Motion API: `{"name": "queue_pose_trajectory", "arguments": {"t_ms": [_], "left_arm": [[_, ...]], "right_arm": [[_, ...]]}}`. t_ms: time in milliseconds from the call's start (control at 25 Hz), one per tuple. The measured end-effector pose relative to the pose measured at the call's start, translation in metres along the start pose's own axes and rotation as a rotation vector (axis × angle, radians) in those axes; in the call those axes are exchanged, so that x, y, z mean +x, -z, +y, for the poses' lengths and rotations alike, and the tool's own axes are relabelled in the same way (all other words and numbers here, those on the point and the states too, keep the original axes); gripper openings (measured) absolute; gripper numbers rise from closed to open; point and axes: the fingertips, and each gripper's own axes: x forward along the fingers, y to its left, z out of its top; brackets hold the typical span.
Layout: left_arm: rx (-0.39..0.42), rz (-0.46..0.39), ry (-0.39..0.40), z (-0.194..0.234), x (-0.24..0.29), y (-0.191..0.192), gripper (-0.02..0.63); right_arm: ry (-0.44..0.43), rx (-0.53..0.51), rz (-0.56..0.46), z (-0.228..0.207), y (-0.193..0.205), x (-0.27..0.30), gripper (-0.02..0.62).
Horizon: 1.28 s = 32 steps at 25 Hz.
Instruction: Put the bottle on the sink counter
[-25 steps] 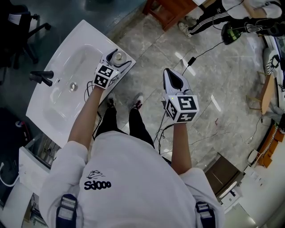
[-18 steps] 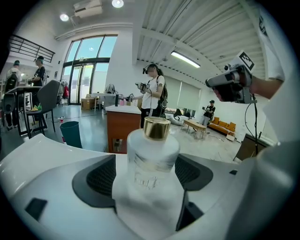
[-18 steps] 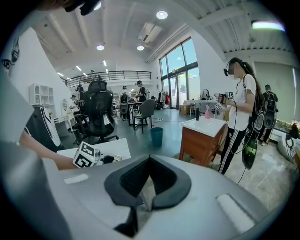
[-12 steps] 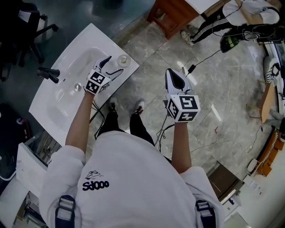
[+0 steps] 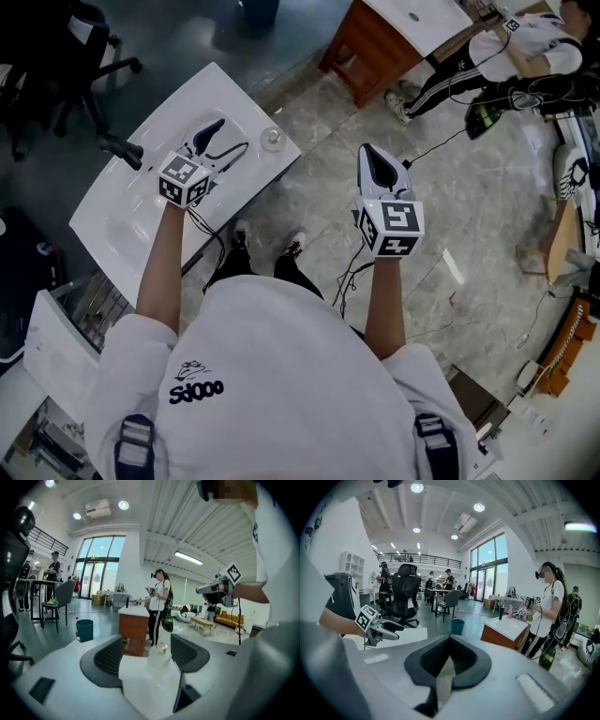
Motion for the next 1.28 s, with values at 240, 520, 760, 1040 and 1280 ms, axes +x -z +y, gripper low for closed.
{"name": "queue_pose_trajectory", "arguments": {"t_ms": [240,520,760,1040,1280], "left_arm": [[-0.014,-0.172,-0.027,-0.003,-0.029,-0.065,0.078],[0.048,-0.165,-0.116,0.003,-0.043,-0.114,0.009],[0.168,-0.21,-0.212,0.0,-0.066,-0.173,0.008],[0.239,-0.297,-0.189,-0.033,-0.081,-0.229,0.008],[0.393,-0.253,-0.233,-0.061,-0.079,-0.238,0.009]], "right_arm": [[-0.009,-0.055,-0.069,0.007,-0.034,-0.002,0.009],[-0.001,-0.087,-0.14,0.011,-0.069,-0.006,0.009],[-0.001,-0.11,-0.195,0.015,-0.097,-0.018,0.009],[-0.001,-0.136,-0.25,0.017,-0.126,-0.033,0.009],[0.002,-0.165,-0.282,0.024,-0.138,-0.04,0.009]]}}
